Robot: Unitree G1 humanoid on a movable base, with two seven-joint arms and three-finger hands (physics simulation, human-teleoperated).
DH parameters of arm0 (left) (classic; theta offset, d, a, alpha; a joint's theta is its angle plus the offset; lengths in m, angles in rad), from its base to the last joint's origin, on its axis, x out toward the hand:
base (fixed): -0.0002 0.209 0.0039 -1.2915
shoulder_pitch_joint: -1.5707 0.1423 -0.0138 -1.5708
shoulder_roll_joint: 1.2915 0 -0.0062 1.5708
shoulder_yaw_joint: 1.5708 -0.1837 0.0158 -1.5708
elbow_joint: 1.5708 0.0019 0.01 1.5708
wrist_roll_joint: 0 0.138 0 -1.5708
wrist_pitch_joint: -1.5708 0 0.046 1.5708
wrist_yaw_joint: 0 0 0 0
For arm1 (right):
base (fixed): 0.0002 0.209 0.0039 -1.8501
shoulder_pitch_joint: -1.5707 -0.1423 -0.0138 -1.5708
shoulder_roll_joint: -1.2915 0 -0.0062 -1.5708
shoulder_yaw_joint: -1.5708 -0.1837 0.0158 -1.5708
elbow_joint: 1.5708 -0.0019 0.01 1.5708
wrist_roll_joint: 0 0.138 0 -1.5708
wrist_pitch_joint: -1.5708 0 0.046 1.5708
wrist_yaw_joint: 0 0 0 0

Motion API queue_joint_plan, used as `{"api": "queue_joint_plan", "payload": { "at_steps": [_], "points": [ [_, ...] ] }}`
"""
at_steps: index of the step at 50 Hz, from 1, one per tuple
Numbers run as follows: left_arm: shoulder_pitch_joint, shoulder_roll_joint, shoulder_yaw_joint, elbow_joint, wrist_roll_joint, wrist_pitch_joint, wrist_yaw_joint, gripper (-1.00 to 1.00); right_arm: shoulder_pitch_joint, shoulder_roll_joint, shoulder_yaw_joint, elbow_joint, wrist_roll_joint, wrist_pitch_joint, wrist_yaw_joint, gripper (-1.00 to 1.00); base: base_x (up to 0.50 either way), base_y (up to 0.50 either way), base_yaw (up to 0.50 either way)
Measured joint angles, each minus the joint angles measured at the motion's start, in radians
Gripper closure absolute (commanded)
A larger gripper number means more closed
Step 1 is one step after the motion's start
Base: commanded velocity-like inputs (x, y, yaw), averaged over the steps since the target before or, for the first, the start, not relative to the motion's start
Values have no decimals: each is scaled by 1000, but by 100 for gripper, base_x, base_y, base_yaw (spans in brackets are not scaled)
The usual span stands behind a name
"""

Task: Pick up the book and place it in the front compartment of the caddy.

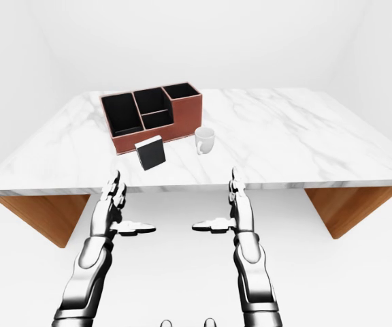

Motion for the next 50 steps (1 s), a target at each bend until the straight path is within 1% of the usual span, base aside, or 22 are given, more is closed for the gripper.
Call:
{"api": "queue_joint_plan", "payload": {
  "at_steps": [8,13,15,20,22,23,50],
  "points": [
    [-2,7,14,-3,-7,7,-13,-100,4,-6,-12,-24,8,19,14,-100,0,0,0],
    [0,10,19,-21,-10,21,-17,-100,10,-8,-14,-48,9,37,19,-100,0,0,0],
    [0,11,21,-32,-11,30,-19,-100,14,-8,-14,-64,9,48,21,-100,0,0,0],
    [3,15,28,-71,-13,65,-23,-100,22,-8,-13,-103,9,75,25,-100,0,0,0],
    [4,17,31,-89,-13,82,-24,-100,26,-8,-13,-122,8,79,26,-100,0,0,0],
    [4,18,33,-97,-13,86,-24,-100,28,-8,-12,-132,8,79,27,-100,0,0,0],
    [25,27,59,-327,8,86,-47,-100,53,-8,-21,-385,7,79,38,-100,0,0,0]
  ]
}}
